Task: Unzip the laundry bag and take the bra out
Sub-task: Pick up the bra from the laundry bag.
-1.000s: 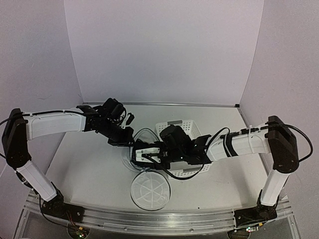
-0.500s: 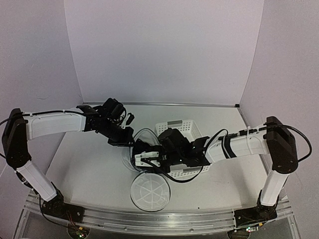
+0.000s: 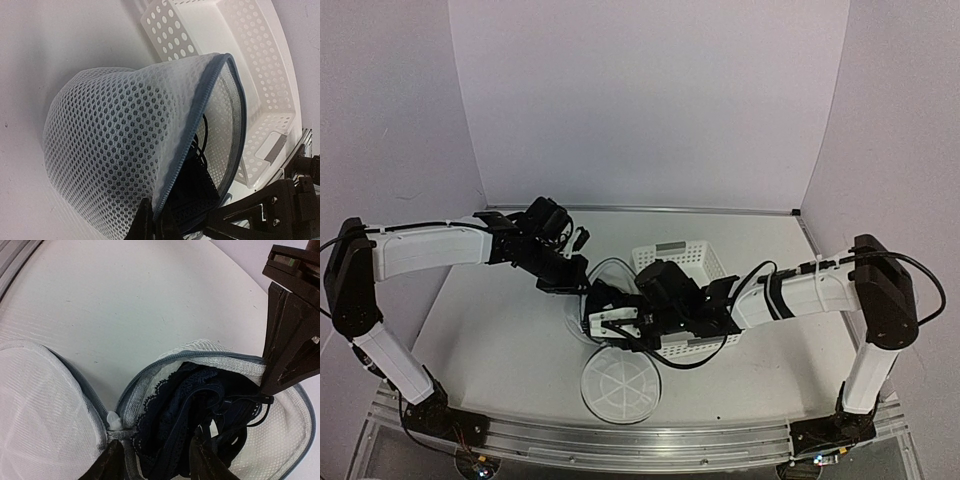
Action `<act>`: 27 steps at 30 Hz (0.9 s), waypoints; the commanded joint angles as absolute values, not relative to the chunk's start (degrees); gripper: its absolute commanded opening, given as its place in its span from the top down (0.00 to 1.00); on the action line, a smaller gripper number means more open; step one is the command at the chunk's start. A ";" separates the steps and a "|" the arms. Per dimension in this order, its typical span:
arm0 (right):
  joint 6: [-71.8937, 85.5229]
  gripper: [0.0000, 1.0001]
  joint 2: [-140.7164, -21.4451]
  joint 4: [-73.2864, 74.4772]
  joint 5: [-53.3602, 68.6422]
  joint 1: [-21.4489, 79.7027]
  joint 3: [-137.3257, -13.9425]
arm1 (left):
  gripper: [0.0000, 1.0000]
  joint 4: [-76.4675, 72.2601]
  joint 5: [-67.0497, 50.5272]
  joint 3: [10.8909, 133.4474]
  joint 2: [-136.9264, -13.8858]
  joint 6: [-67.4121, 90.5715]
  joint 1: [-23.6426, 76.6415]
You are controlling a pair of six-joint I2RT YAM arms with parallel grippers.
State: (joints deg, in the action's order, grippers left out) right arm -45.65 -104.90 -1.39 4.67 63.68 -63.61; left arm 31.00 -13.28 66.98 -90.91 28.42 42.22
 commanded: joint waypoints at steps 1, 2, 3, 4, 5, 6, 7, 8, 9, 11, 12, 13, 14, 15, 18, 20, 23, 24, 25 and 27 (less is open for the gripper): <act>-44.91 0.55 -104.86 -2.19 2.92 64.04 -65.98 | 1.00 30.23 -12.83 67.74 -89.56 27.51 42.46; -44.51 0.57 -105.26 -2.20 2.10 63.99 -66.34 | 1.00 30.23 -12.83 67.81 -89.57 27.51 42.45; -44.27 0.59 -105.65 -2.23 1.81 63.92 -66.70 | 1.00 30.23 -12.91 67.77 -89.57 27.51 42.45; -44.08 0.60 -105.91 -2.25 1.65 63.90 -66.91 | 1.00 30.25 -12.92 67.71 -89.52 27.51 42.45; -43.87 0.60 -106.13 -2.20 1.53 63.91 -67.19 | 1.00 30.25 -12.85 67.63 -89.48 27.47 42.45; -43.65 0.61 -106.40 -2.20 1.31 63.91 -67.59 | 1.00 30.28 -12.81 67.56 -89.42 27.43 42.45; -43.59 0.61 -106.79 -2.20 1.05 63.95 -67.76 | 1.00 30.24 -12.83 67.51 -89.39 27.42 42.45; -43.52 0.61 -107.15 -2.19 0.98 63.91 -68.07 | 1.00 30.24 -12.91 67.50 -89.39 27.42 42.45; -43.46 0.61 -107.43 -2.13 0.97 63.90 -68.23 | 1.00 30.23 -12.91 67.63 -89.38 27.42 42.45; -43.34 0.61 -108.05 -1.96 1.32 63.92 -68.52 | 1.00 30.31 -13.01 67.59 -89.32 27.34 42.47; -43.24 0.60 -108.31 -1.83 1.52 63.90 -68.67 | 1.00 30.32 -12.93 67.59 -89.23 27.33 42.45; -43.13 0.60 -108.55 -1.52 1.79 63.91 -68.91 | 1.00 30.32 -12.86 67.63 -89.17 27.27 42.44; -43.12 0.60 -108.81 -1.15 1.98 63.92 -69.13 | 1.00 30.32 -12.83 67.52 -89.06 27.26 42.45; -43.01 0.60 -109.15 -0.88 2.09 63.91 -69.35 | 1.00 30.32 -12.83 67.54 -89.04 27.26 42.45; -42.86 0.60 -110.04 -0.30 1.96 63.90 -69.98 | 1.00 30.34 -12.83 67.42 -89.08 27.32 42.45; -42.74 0.60 -110.63 -0.09 1.72 63.90 -70.40 | 1.00 30.34 -12.87 67.49 -89.03 27.33 42.45; -42.29 0.71 -111.61 -0.08 0.49 63.82 -71.00 | 1.00 30.41 -12.92 67.66 -88.99 27.25 42.45; -42.03 0.77 -111.74 -0.09 0.29 63.74 -71.16 | 1.00 30.41 -12.92 67.72 -88.95 27.25 42.45; -41.78 0.84 -111.71 -0.09 0.33 63.58 -71.15 | 1.00 30.41 -12.92 67.75 -88.95 27.25 42.45; -41.38 0.95 -111.33 -0.09 0.58 63.35 -71.17 | 1.00 30.52 -12.92 67.70 -88.97 27.25 42.45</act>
State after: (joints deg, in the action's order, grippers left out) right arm -43.05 -111.24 0.49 1.41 63.68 -68.55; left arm 31.00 -13.28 66.98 -90.91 28.32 42.22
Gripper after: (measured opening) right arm 0.137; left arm 0.016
